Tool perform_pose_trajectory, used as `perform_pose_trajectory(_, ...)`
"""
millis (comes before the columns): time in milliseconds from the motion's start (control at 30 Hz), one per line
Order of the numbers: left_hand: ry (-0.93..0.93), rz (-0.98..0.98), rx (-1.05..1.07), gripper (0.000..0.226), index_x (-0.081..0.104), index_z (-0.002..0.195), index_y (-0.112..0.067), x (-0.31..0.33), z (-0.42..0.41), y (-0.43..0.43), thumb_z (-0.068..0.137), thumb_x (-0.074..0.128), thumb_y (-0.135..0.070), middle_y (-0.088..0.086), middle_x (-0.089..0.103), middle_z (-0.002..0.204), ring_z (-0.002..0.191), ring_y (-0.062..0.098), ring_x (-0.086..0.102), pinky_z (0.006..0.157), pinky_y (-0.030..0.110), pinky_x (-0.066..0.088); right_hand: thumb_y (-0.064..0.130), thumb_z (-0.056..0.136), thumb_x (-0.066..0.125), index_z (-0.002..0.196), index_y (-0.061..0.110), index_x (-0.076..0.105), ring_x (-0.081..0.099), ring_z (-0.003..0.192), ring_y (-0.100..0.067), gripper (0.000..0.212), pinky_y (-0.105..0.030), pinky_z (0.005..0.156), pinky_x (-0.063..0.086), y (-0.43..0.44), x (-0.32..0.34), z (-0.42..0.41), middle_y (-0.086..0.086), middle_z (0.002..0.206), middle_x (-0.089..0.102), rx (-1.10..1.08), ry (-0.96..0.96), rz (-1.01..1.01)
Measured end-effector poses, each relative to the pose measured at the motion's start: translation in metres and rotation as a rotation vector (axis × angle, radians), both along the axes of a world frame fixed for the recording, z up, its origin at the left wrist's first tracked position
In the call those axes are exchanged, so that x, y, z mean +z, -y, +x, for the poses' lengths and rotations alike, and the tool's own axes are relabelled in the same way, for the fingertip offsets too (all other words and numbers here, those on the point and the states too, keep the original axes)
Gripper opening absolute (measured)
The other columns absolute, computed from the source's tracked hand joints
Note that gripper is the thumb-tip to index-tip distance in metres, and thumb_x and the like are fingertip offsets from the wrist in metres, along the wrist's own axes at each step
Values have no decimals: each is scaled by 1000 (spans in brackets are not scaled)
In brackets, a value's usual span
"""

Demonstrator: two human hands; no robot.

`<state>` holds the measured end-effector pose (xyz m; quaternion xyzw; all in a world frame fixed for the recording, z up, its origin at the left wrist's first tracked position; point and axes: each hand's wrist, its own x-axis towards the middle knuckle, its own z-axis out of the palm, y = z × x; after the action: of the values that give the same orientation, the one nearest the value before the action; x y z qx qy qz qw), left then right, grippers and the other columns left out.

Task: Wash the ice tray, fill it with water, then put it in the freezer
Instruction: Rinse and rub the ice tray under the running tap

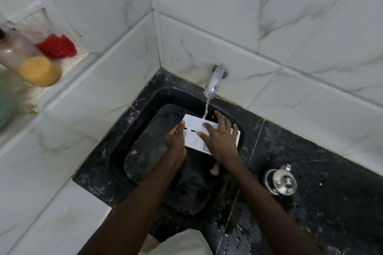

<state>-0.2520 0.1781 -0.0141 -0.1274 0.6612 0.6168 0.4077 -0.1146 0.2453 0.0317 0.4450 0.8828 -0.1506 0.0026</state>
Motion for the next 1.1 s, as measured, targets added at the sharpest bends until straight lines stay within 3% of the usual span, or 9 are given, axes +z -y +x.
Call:
perform_pose_trajectory(67,-1,-13,7,19,76,90,-11,2,-4,-1,91,77,-30,10,77,86,70,24,73,54,30,60,72,98,37,132,35,65,13,156,-31,58,-68,121,6,3,1,-6,-4,171,13,37,-16,-50)
perform_pose_trajectory(200,-24,-22,53,17,76,80,-14,-8,-22,1,86,81,-29,9,77,83,80,33,74,77,47,64,70,99,38,125,43,68,13,156,-28,49,-66,122,9,-2,6,2,-2,170,17,145,-18,-55)
perform_pose_trajectory(300,-26,-5,27,19,73,78,-10,3,-16,-2,90,79,-24,10,76,79,67,25,71,67,39,62,61,101,43,122,41,69,20,154,-30,39,-66,121,17,0,7,0,-4,168,22,0,-31,-10)
perform_pose_trajectory(400,25,7,28,18,73,83,-8,9,-10,-7,90,78,-24,7,74,71,55,20,68,54,31,58,66,101,39,131,37,65,17,155,-32,49,-68,119,12,6,6,-10,-6,169,19,-48,2,17)
perform_pose_trajectory(533,48,45,65,18,75,82,-6,0,-21,-1,86,81,-23,19,75,85,75,34,69,80,56,59,73,98,34,131,39,67,11,157,-28,58,-69,122,6,5,10,-6,-2,171,15,112,-35,-115)
perform_pose_trajectory(700,3,-33,89,18,73,75,-11,-12,-28,11,87,81,-23,19,75,89,83,37,69,82,54,59,64,102,41,125,37,71,23,152,-25,47,-63,121,17,-3,2,13,-2,166,27,-16,-176,-42)
perform_pose_trajectory(800,4,-43,96,17,75,76,-12,-14,-26,13,85,82,-24,22,77,94,83,37,71,85,58,60,65,101,42,127,37,70,21,153,-27,48,-64,122,15,0,-2,15,-3,167,24,-7,-115,-36)
perform_pose_trajectory(933,-11,-42,88,19,73,72,-14,-4,-23,10,85,82,-24,10,76,77,73,32,71,75,49,61,76,97,34,138,37,61,9,156,-29,63,-66,121,4,9,-2,8,-1,172,8,64,8,-107)
perform_pose_trajectory(1100,-60,-39,112,18,72,75,-15,2,-34,8,89,79,-25,3,73,72,51,12,68,51,26,56,74,98,34,128,42,67,11,156,-25,55,-66,123,6,2,2,17,0,170,17,94,-49,-19)
